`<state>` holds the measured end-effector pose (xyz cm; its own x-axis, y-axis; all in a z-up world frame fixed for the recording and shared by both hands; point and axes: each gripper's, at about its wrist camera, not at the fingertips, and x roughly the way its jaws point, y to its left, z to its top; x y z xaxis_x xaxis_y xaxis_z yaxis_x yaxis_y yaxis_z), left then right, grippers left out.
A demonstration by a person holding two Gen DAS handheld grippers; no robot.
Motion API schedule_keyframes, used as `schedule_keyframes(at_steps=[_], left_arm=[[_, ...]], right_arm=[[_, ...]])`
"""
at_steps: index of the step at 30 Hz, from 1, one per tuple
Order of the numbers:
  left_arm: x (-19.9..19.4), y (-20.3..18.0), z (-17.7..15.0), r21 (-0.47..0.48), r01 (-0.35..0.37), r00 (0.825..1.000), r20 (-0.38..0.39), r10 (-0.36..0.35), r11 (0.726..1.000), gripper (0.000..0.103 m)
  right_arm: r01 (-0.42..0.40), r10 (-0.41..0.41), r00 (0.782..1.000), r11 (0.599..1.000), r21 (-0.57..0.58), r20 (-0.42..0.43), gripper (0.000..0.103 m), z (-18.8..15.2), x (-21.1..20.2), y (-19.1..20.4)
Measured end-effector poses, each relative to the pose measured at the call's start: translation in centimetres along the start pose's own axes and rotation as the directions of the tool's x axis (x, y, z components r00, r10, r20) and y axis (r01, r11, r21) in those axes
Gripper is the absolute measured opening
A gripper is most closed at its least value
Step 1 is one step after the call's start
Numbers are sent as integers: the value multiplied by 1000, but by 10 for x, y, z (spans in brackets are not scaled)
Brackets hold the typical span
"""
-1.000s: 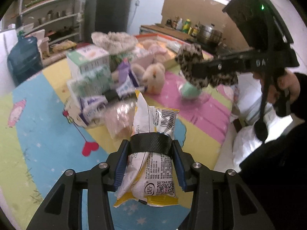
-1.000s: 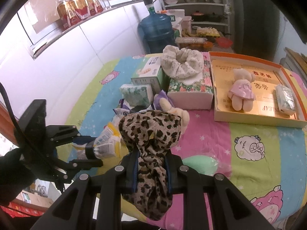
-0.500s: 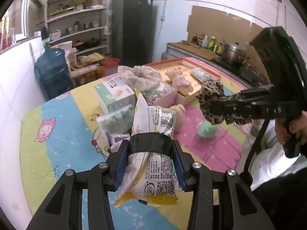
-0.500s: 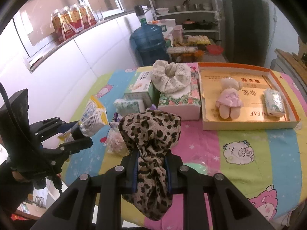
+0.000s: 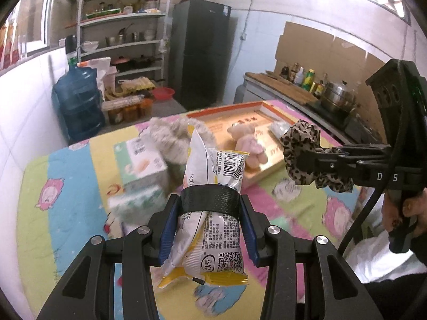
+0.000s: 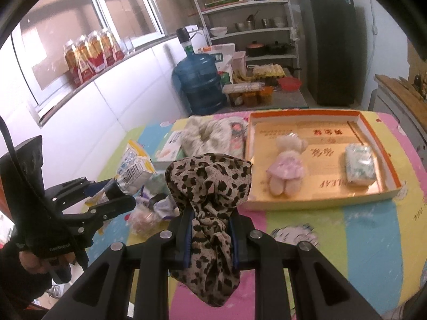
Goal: Organize soft objects
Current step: 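Carry the snack bag and scrunchie over the gold box with both tools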
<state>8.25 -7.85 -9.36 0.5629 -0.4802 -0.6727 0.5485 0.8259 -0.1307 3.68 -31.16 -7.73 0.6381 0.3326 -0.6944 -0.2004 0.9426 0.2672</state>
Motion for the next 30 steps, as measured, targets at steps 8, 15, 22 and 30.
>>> schedule_keyframes(at_steps=[8,15,22,30], left_arm=[[41,-43,39,-65,-12,1000,15,13,998,45],[86,-85,73,-86,-14,1000,19,16,996,45],[135,-118,99,-143,-59,998,18,62,988,45],[183,-145,114,-192,-96,995,0,98,977,45]], right_arm=[[12,-12,1000,1000,-1,24,23,23,-12,-66],[18,-19,999,999,30,46,23,42,-17,-131],[19,-20,999,999,37,45,23,63,-11,-187],[12,-13,1000,999,38,13,23,90,15,-246]])
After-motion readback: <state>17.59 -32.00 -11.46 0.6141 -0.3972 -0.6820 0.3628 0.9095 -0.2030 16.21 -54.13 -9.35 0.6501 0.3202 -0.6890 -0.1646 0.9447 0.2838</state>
